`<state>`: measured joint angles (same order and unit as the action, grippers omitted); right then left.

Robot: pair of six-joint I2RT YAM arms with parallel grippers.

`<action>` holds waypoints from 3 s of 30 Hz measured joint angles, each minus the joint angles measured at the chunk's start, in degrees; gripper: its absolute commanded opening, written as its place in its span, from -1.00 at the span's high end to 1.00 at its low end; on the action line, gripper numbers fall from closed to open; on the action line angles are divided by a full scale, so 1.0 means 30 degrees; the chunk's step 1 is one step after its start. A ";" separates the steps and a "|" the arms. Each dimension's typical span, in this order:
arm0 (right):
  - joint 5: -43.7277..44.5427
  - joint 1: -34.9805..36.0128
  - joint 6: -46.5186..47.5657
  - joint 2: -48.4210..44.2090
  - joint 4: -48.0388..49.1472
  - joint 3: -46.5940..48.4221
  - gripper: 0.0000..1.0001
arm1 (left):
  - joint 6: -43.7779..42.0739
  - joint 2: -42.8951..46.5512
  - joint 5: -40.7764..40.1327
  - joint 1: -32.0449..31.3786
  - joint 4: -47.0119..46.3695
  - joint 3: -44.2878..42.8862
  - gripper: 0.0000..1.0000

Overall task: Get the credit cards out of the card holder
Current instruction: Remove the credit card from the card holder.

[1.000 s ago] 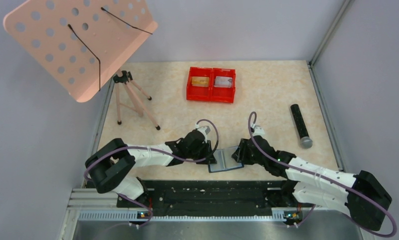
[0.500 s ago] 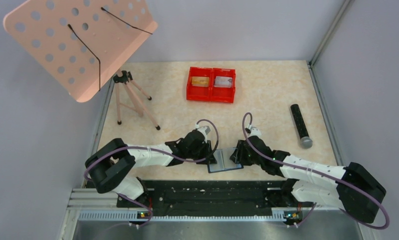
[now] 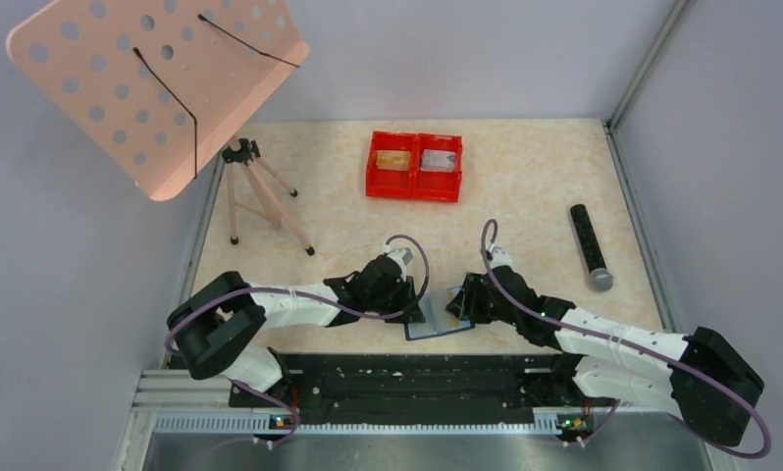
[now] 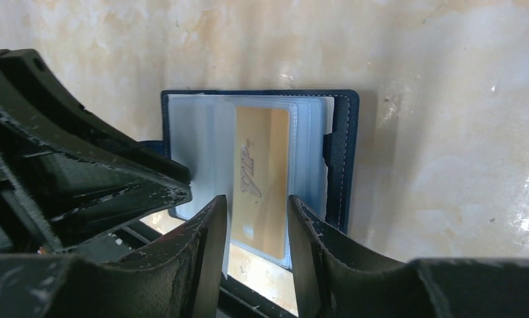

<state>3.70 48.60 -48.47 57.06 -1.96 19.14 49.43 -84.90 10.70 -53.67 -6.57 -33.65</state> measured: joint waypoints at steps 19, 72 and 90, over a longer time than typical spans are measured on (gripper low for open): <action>-0.0787 0.0000 0.0197 -0.0342 0.0146 0.0007 0.32 | 0.0000 0.0007 -0.0007 0.0000 0.0015 0.0007 0.48; -0.2535 0.1676 0.0459 0.4495 0.3366 0.1552 0.01 | -0.0444 0.6812 -0.3002 0.0379 0.5515 -0.2259 0.41; -0.4685 0.1800 0.0648 0.7002 0.5574 0.2149 -0.06 | 0.0000 0.6841 -0.2353 0.0430 0.5180 -0.2113 0.41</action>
<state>-10.35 54.00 -46.52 78.06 14.76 25.58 49.43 -64.38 3.64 -52.38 8.97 -39.99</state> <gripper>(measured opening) 0.539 0.296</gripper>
